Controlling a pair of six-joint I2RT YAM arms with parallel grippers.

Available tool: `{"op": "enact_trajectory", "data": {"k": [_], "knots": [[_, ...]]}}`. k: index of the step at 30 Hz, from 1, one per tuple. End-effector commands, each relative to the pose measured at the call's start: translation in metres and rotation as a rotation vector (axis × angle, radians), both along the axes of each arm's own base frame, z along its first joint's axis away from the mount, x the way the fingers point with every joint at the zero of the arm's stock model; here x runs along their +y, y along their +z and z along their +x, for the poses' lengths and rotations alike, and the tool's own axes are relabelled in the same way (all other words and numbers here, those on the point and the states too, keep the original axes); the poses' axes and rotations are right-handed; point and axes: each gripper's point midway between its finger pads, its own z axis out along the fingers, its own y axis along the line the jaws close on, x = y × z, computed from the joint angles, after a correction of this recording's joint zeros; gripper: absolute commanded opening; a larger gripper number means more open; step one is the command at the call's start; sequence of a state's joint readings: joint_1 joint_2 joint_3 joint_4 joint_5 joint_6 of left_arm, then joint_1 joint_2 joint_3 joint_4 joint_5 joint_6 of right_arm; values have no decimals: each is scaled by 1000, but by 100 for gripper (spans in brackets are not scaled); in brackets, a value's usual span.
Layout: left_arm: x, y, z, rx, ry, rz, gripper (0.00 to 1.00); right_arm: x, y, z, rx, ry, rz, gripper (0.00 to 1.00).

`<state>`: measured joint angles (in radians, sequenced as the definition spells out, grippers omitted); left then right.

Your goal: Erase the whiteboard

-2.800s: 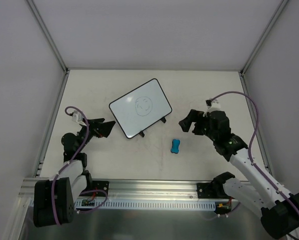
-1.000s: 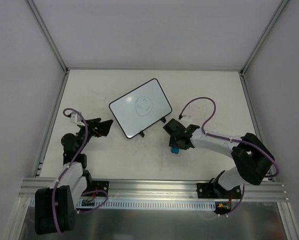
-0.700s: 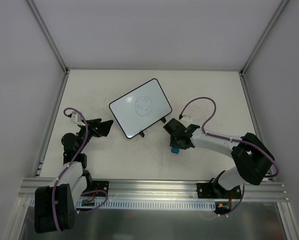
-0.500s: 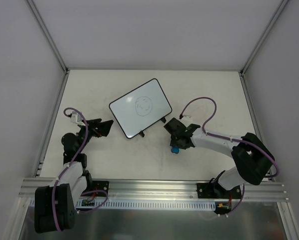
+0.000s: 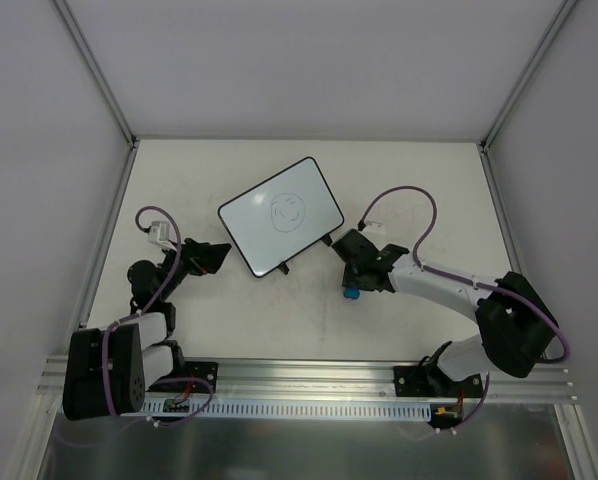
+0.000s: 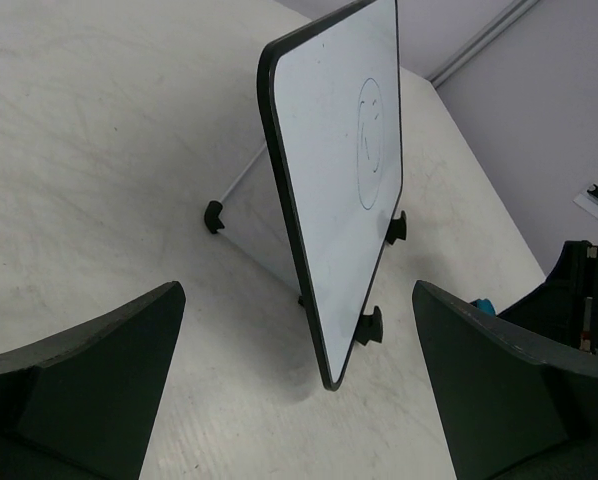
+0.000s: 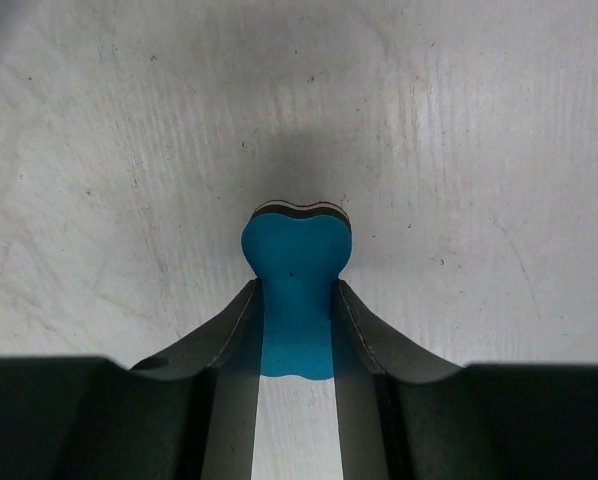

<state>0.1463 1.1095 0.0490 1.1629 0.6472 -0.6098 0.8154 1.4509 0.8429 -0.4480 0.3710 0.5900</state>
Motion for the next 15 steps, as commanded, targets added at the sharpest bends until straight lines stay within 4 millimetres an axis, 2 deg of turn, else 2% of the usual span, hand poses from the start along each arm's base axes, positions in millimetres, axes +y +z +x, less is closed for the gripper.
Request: {"op": "enact_trajectory", "data": {"k": [1, 6, 8, 15], "knots": [[-5, 28, 3, -127, -59, -9, 99, 2, 27, 15, -83, 8, 22, 7], [-11, 28, 2, -129, -118, -24, 99, 0, 35, 22, -103, 66, -28, 9], [-12, 28, 6, -126, -129, -25, 99, 3, 45, 30, -133, 88, -43, 0], [-15, 35, 13, -148, -172, -30, 97, 6, 69, 49, -205, 126, -94, 0]]}}
